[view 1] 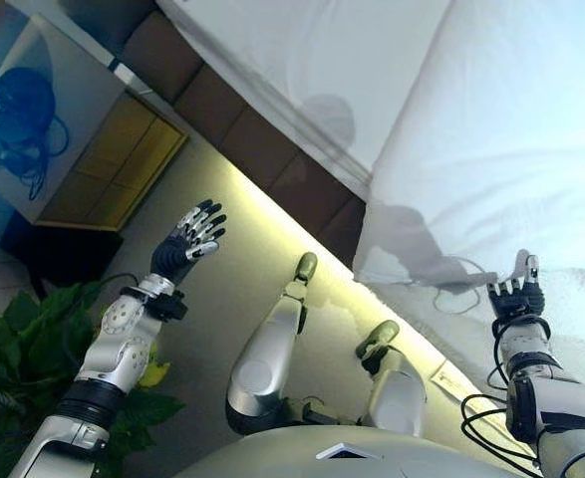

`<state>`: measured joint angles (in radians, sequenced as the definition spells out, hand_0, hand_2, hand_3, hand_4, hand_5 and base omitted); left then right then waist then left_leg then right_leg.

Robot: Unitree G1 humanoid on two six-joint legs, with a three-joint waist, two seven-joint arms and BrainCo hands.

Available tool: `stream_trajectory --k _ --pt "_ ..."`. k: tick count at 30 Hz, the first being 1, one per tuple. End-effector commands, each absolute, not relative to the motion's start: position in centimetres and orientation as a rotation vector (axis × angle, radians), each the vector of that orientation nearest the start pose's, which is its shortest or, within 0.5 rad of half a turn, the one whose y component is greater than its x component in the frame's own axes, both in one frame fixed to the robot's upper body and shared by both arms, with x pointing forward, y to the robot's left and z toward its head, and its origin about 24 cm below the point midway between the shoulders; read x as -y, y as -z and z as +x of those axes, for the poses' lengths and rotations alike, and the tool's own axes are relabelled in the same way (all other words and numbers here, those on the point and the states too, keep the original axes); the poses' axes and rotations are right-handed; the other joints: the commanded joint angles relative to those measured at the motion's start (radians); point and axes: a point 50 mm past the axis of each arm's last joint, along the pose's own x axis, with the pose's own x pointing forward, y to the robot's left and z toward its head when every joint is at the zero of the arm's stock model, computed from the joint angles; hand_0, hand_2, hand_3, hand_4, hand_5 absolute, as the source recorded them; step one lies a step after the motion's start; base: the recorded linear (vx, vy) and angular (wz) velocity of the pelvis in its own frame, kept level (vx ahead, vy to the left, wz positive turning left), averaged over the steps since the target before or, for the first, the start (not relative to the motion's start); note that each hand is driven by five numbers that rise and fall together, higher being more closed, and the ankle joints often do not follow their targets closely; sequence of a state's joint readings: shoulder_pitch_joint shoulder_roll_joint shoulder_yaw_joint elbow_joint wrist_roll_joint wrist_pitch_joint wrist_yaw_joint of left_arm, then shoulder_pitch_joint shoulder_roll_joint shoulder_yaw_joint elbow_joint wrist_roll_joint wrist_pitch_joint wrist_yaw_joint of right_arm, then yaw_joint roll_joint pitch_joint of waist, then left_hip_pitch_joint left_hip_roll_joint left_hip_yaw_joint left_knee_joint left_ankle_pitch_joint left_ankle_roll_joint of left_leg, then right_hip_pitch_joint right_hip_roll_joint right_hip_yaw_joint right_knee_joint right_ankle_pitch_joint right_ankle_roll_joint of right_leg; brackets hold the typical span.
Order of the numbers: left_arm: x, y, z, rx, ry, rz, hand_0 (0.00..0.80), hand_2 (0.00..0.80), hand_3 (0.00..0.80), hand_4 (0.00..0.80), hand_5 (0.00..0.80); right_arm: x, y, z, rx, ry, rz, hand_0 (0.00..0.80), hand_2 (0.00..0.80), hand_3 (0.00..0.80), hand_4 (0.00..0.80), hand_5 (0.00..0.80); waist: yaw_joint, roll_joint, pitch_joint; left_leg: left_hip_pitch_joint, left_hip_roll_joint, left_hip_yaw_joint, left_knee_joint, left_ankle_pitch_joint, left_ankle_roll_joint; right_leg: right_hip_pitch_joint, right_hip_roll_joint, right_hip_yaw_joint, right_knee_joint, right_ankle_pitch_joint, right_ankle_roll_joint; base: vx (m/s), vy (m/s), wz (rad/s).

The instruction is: Make the bed neatly

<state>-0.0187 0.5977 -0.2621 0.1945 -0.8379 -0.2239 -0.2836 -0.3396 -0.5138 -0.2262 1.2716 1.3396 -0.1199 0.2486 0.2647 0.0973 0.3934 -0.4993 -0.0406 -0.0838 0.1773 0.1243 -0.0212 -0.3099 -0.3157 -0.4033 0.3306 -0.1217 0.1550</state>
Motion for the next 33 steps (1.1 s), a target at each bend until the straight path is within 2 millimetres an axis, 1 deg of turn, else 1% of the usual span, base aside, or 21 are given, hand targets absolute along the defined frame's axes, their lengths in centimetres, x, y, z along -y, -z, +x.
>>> stream_trajectory --k 1,3,5,8,11,13,14,17,20,23,27,30,33 --pt "-21.5 -5.4 25.8 0.095 0.317 -0.233 0.000 0.000 0.000 0.000 0.000 38.1 3.8 20.1 -0.059 0.854 0.828 0.000 0.000 0.000 0.000 0.000 -0.016 0.007 0.069 -0.048 0.049 0.060 0.142 -0.089 -0.030 -0.007 -0.056 0.052 -0.135 0.232 0.060 -0.057 -0.030 -0.06" --pt "-21.6 -5.7 25.8 0.103 0.313 -0.227 0.000 0.000 0.000 0.000 0.000 38.9 3.5 19.3 -0.024 0.914 0.810 0.000 0.000 0.000 0.000 0.000 -0.022 0.000 0.077 -0.049 0.053 0.065 0.139 -0.088 -0.031 -0.007 -0.053 0.050 -0.139 0.236 0.060 -0.051 -0.034 -0.05" --pt "-22.0 -5.8 25.8 0.112 0.305 -0.221 0.000 0.000 0.000 0.000 0.000 39.7 3.3 18.5 0.018 0.981 0.864 0.000 0.000 0.000 0.000 0.000 -0.028 -0.006 0.082 -0.054 0.057 0.071 0.138 -0.086 -0.031 -0.015 -0.050 0.052 -0.138 0.240 0.061 -0.051 -0.032 -0.07" --pt "-22.4 -6.1 26.0 0.127 0.296 -0.214 0.000 0.000 0.000 0.000 0.000 40.6 2.9 18.1 0.070 0.997 0.915 0.000 0.000 0.000 0.000 0.000 -0.036 -0.004 0.094 -0.066 0.059 0.077 0.135 -0.079 -0.028 -0.040 -0.049 0.060 -0.126 0.241 0.060 -0.061 0.001 -0.04" --pt "-22.6 -6.5 26.2 0.151 0.291 -0.222 0.000 0.000 0.000 0.000 0.000 40.8 2.5 18.6 0.057 0.962 0.965 0.000 0.000 0.000 0.000 0.000 -0.039 0.006 0.112 -0.086 0.054 0.082 0.138 -0.073 -0.023 -0.074 -0.046 0.069 -0.110 0.234 0.059 -0.068 0.043 -0.05" --pt "-22.4 -6.8 26.2 0.168 0.295 -0.226 0.000 0.000 0.000 0.000 0.000 40.7 2.6 18.8 0.053 0.931 1.016 0.000 0.000 0.000 0.000 0.000 -0.038 0.013 0.124 -0.100 0.049 0.081 0.142 -0.070 -0.019 -0.097 -0.044 0.073 -0.098 0.230 0.054 -0.027 0.023 -0.16" --pt "-22.3 -6.9 26.2 0.179 0.302 -0.230 0.000 0.000 0.000 0.000 0.000 40.6 2.5 19.0 0.064 0.908 1.054 0.000 0.000 0.000 0.000 0.000 -0.036 0.017 0.126 -0.103 0.047 0.073 0.145 -0.091 -0.024 -0.107 -0.040 0.085 -0.089 0.209 0.064 0.013 0.000 -0.14" --pt "-21.7 -7.0 26.2 0.195 0.330 -0.231 0.000 0.000 0.000 0.000 0.000 40.5 2.3 19.6 0.100 0.871 1.139 0.000 0.000 0.000 0.000 0.000 -0.027 0.030 0.126 -0.146 0.042 0.067 0.156 -0.085 -0.023 -0.161 -0.039 0.089 -0.063 0.200 0.058 -0.026 0.014 -0.08" --pt "-21.2 -6.9 26.2 0.198 0.345 -0.232 0.000 0.000 0.000 0.000 0.000 40.1 2.2 20.2 0.134 0.839 1.224 0.000 0.000 0.000 0.000 0.000 -0.022 0.042 0.127 -0.172 0.036 0.064 0.162 -0.078 -0.021 -0.197 -0.042 0.092 -0.042 0.194 0.056 -0.020 0.039 -0.03" --pt "-20.9 -6.9 26.2 0.203 0.348 -0.236 0.000 0.000 0.000 0.000 0.000 40.2 1.6 20.9 0.173 0.801 1.287 0.000 0.000 0.000 0.000 0.000 -0.018 0.058 0.127 -0.185 0.032 0.066 0.159 -0.070 -0.019 -0.228 -0.054 0.097 -0.025 0.191 0.057 -0.006 0.063 -0.02" --pt "-20.8 -7.1 26.2 0.208 0.344 -0.248 0.000 0.000 0.000 0.000 0.000 40.6 0.5 21.7 0.226 0.770 1.334 0.000 0.000 0.000 0.000 0.000 -0.015 0.076 0.127 -0.197 0.026 0.070 0.159 -0.064 -0.018 -0.267 -0.070 0.112 0.005 0.185 0.058 0.016 0.069 0.00" --pt "-20.8 -7.1 26.3 0.210 0.338 -0.257 0.000 0.000 0.000 0.000 0.000 41.0 -0.3 22.1 0.217 0.777 1.337 0.000 0.000 0.000 0.000 0.000 -0.013 0.087 0.127 -0.209 0.025 0.071 0.157 -0.058 -0.020 -0.291 -0.074 0.118 0.020 0.182 0.060 0.014 0.054 0.04" --pt "-20.8 -7.2 26.3 0.204 0.343 -0.261 0.000 0.000 0.000 0.000 0.000 41.1 -0.4 22.2 0.230 0.765 1.343 0.000 0.000 0.000 0.000 0.000 -0.011 0.090 0.127 -0.213 0.026 0.069 0.155 -0.056 -0.021 -0.302 -0.073 0.123 0.027 0.179 0.059 0.008 0.006 -0.01"
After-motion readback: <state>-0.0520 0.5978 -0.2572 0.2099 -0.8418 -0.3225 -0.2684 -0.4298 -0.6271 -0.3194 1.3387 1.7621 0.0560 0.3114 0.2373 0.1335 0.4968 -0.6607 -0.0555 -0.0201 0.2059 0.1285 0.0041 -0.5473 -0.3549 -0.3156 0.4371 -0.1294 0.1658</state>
